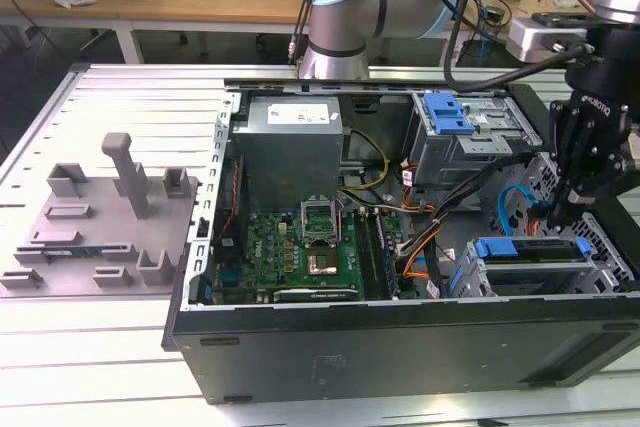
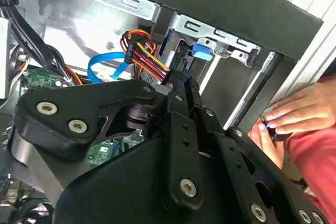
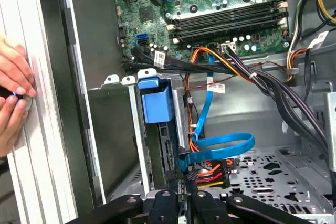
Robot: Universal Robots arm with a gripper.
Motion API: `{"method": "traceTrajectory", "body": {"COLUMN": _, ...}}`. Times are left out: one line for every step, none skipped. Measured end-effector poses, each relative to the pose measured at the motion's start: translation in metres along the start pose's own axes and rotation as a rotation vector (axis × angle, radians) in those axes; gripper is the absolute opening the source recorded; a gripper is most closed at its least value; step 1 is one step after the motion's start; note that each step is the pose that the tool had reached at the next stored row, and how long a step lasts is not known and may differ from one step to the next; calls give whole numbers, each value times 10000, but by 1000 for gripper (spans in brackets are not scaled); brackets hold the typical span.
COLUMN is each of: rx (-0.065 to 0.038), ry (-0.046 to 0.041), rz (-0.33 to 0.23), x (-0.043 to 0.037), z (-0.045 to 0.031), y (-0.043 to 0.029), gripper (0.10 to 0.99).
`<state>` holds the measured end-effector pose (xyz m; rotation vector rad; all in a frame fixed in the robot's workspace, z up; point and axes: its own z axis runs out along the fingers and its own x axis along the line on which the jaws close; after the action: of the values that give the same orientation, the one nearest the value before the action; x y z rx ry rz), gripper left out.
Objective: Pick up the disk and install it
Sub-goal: 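Insert the first disk wire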
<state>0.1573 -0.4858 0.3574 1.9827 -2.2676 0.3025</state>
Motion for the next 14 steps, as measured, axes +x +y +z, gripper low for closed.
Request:
{"method": "traceTrajectory", "body": {"rx": 18, "ry": -8, "rz": -87, "x": 5, "z": 1, "y": 0, "gripper": 165}}
{"method": "traceTrajectory", "body": {"rx": 21, "ry": -12, "rz": -112, "x": 7, "z": 3, "y": -1, "gripper": 165}}
{"method": "traceTrajectory", "body": {"rx": 24, "ry": -12, "rz": -125, "x": 7, "z": 3, "y": -1, "gripper": 165}}
{"method": "traceTrajectory", "body": {"rx": 25, "ry": -13, "rz": -133, "x": 7, "z": 3, "y": 0, "gripper": 165}}
{"method": "traceTrajectory", "body": {"rx": 27, "ry": -14, "rz": -137, "x": 7, "z": 3, "y": 0, "gripper": 165}}
{"method": "traceTrajectory", "body": {"rx": 27, "ry": -13, "rz": -139, "x": 7, "z": 3, "y": 0, "gripper": 165}}
{"method": "traceTrajectory", "body": {"rx": 28, "ry": -14, "rz": -142, "x": 7, "z": 3, "y": -1, "gripper": 165}}
{"method": "traceTrajectory", "body": {"rx": 28, "ry": -15, "rz": -145, "x": 7, "z": 3, "y": 0, "gripper": 165}}
{"method": "traceTrajectory", "body": {"rx": 29, "ry": -14, "rz": -147, "x": 7, "z": 3, "y": 0, "gripper": 165}}
{"method": "traceTrajectory", "body": {"rx": 28, "ry": -20, "rz": -149, "x": 11, "z": 4, "y": -1, "gripper": 165}}
{"method": "traceTrajectory", "body": {"rx": 14, "ry": -48, "rz": -156, "x": 23, "z": 7, "y": -3, "gripper": 165}}
{"method": "traceTrajectory", "body": {"rx": 0, "ry": -89, "rz": -192, "x": 26, "z": 10, "y": -3, "gripper": 165}}
{"method": "traceTrajectory", "body": {"rx": -10, "ry": -120, "rz": -230, "x": 27, "z": 10, "y": -4, "gripper": 165}}
{"method": "traceTrajectory", "body": {"rx": -21, "ry": -163, "rz": -296, "x": 27, "z": 11, "y": -4, "gripper": 165}}
